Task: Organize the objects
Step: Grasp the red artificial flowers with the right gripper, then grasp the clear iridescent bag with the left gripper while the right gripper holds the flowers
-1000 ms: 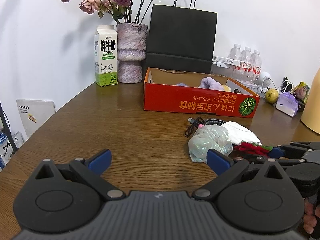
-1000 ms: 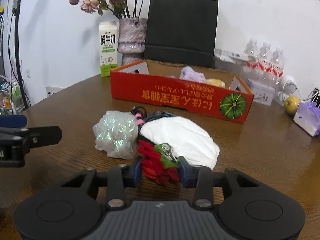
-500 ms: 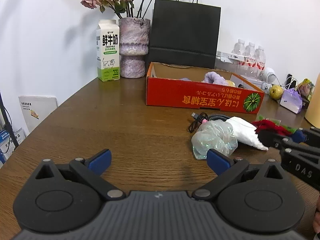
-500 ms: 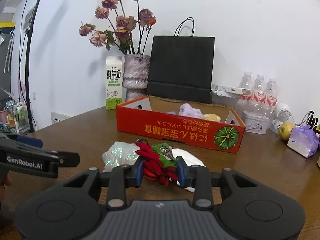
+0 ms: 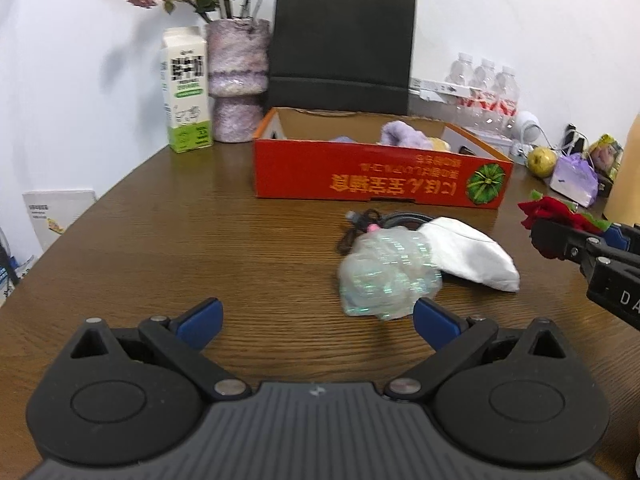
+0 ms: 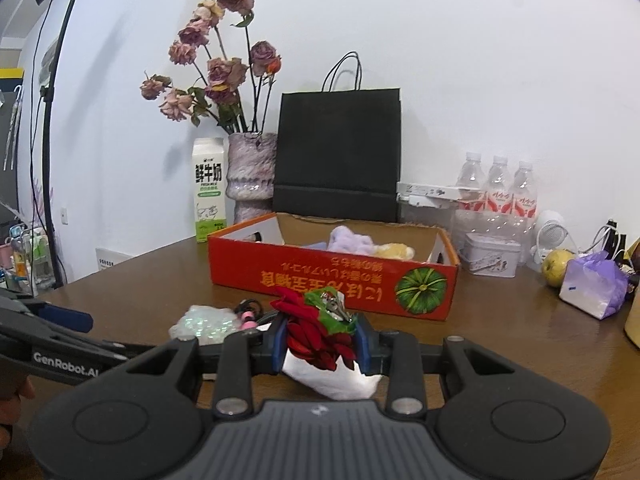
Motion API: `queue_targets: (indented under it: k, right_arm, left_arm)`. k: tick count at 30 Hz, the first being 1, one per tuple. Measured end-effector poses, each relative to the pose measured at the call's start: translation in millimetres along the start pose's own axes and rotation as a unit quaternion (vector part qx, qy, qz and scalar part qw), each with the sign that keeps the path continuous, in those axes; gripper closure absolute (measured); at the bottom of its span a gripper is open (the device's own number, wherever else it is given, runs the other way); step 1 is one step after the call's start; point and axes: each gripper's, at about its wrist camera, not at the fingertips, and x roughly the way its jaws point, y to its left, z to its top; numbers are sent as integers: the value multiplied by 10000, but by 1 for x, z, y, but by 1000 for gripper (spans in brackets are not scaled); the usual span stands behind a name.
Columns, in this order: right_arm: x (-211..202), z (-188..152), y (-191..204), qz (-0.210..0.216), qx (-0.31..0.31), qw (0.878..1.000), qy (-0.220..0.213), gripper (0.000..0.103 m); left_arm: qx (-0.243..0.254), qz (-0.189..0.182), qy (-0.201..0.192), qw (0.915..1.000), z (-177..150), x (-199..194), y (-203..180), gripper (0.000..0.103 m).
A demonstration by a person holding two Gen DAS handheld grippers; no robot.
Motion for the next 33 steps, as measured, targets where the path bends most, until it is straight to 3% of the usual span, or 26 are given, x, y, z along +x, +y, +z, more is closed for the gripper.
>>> queue_targets:
  k: [6,17,23,24,27,28,31,33]
  right_arm:
    - [-2,-2,-20,-75,1,10000,4,71]
    - [-8,-6,-40,-144,-30,9999,19,71]
    - [-11,-7,-37,-143,-75,9999,-38,71]
    - [-11,-6,-36,-148,-78,9999,-33,71]
    - [-11,-7,-35,-165,-92,9998,-25,71]
    - [-11,-7,-35,-174,-105,9998,-28,71]
    - [-12,-7,-33,-180,-142,9997,-36,71]
    - [-11,-8,-33,-185,-155,9997,-33,71]
  left_arm:
    - [140,-76,102,9998,11,16,-27,0]
    - [33,413,38,9991,23,48,-49,0]
    - [47,435,-19,9990,21,49,-53,2]
    - [52,446,-12,9990,21,49,-53,5]
    - [23,331,50,9994,20,51,-52,31]
    - [8,261,90,9996,20,52,-51,48]
    - [-64,135,69,9999,19,49,-49,57]
    - [-95,110,-60,9999,19,43,-48,58]
